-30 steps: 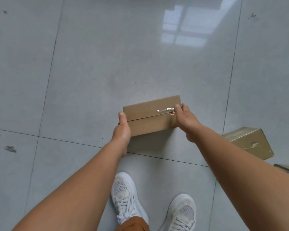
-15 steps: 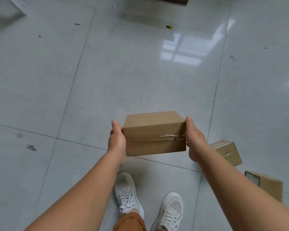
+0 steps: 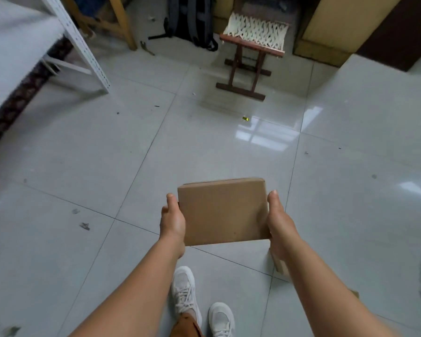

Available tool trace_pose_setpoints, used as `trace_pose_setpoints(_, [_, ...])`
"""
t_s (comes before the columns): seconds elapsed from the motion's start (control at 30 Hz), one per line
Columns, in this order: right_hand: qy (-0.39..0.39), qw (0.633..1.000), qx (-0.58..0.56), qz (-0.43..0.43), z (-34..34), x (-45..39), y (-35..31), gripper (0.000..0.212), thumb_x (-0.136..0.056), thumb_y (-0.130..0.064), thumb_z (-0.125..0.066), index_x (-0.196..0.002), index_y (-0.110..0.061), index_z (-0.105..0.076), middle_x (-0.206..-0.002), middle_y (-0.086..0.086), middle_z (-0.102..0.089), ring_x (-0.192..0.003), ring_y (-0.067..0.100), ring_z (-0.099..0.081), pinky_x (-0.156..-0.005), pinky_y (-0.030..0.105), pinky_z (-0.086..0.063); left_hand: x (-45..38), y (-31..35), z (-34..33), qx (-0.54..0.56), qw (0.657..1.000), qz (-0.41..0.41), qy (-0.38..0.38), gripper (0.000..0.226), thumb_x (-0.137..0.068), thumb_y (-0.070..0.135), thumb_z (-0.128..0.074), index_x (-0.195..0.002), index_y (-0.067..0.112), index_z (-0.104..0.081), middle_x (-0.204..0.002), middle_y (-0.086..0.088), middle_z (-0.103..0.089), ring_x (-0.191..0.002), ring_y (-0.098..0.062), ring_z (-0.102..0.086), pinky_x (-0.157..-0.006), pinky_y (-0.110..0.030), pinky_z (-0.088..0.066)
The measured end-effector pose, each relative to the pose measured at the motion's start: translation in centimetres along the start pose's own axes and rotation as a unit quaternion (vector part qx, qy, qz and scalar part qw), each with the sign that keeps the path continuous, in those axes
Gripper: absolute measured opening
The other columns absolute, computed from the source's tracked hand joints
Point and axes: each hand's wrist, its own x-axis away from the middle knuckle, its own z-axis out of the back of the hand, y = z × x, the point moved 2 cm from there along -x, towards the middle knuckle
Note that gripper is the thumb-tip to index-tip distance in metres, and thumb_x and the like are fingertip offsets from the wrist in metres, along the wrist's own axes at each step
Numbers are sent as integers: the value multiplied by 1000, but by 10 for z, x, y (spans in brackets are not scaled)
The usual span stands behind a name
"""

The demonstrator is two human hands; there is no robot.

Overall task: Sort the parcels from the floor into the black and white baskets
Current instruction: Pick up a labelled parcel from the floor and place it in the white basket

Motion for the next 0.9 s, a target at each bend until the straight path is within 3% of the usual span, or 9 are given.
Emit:
trace_pose_setpoints(0.1, [-26,999,-29,16,1,40,-17,72,-87,-74,-28,-144,-33,-39,-145,0,-44,-128,24,-45,-105,44,-37,37,13,22,27,999,-12,11,73,-84,75,-24,-126,21,-49,-130,-10,-55,-117,-32,-52,-100,-47,-43])
trace_pose_setpoints(0.23, [-56,996,-41,46,-1,92,-38,66,-87,-72,-35,-130,-23,-47,-121,2,-53,-108,23,-51,-82,38,-40,84,27,52,62,997,-41,22,86,-75,83,-29,-138,25,-41,-138,-11,-49,-124,-33,-48,-105,-53,-38])
trace_pose_setpoints(0.33, [-87,990,-33,103,-3,129,-48,59,-89,-66,-43,-126,-21,-46,-115,0,-54,-99,17,-52,-71,32,-40,117,36,74,97,992,-75,15,64,-88,66,-40,-129,19,-52,-129,-10,-56,-117,-28,-53,-100,-42,-44])
trace_pose_setpoints(0.4, [-108,984,-19,141,-5,151,-50,52,-93,-59,-44,-134,-28,-44,-123,-2,-51,-104,16,-50,-79,32,-38,140,42,91,130,986,-98,14,45,-95,49,-44,-124,16,-56,-121,-9,-59,-112,-26,-55,-93,-36,-46])
trace_pose_setpoints(0.5, [-152,975,-2,164,-10,179,-49,39,-96,-46,-43,-135,-38,-46,-127,-5,-49,-109,17,-45,-88,34,-32,169,47,119,144,978,-148,30,33,-90,37,-49,-112,17,-63,-112,-10,-63,-98,-23,-58,-77,-31,-45])
trace_pose_setpoints(0.6, [-194,967,-5,167,-20,209,-46,31,-94,-40,-50,-124,-37,-52,-125,-6,-53,-116,16,-47,-95,35,-35,193,46,150,164,969,-170,74,34,-81,44,-49,-99,19,-62,-105,-8,-63,-92,-22,-57,-76,-33,-42])
trace_pose_setpoints(0.73, [-232,957,-9,174,-42,249,-40,32,-88,-53,-56,-110,-30,-54,-122,-2,-58,-116,21,-54,-104,45,-42,219,40,194,176,954,-186,154,40,-88,62,-46,-91,24,-58,-104,-2,-62,-99,-24,-59,-82,-37,-46])
trace_pose_setpoints(0.8, [-245,951,-9,188,-54,268,-38,32,-89,-51,-57,-110,-28,-53,-120,0,-58,-111,20,-56,-97,43,-47,229,36,216,176,948,-195,181,43,-89,61,-46,-100,21,-57,-108,-3,-60,-102,-24,-56,-82,-36,-45])
trace_pose_setpoints(0.9, [-276,938,-12,211,-72,297,-34,28,-94,-41,-54,-116,-23,-50,-113,-3,-60,-94,12,-59,-72,31,-48,244,29,250,212,935,-208,193,37,-89,56,-51,-99,21,-57,-109,-4,-61,-101,-22,-57,-82,-36,-45])
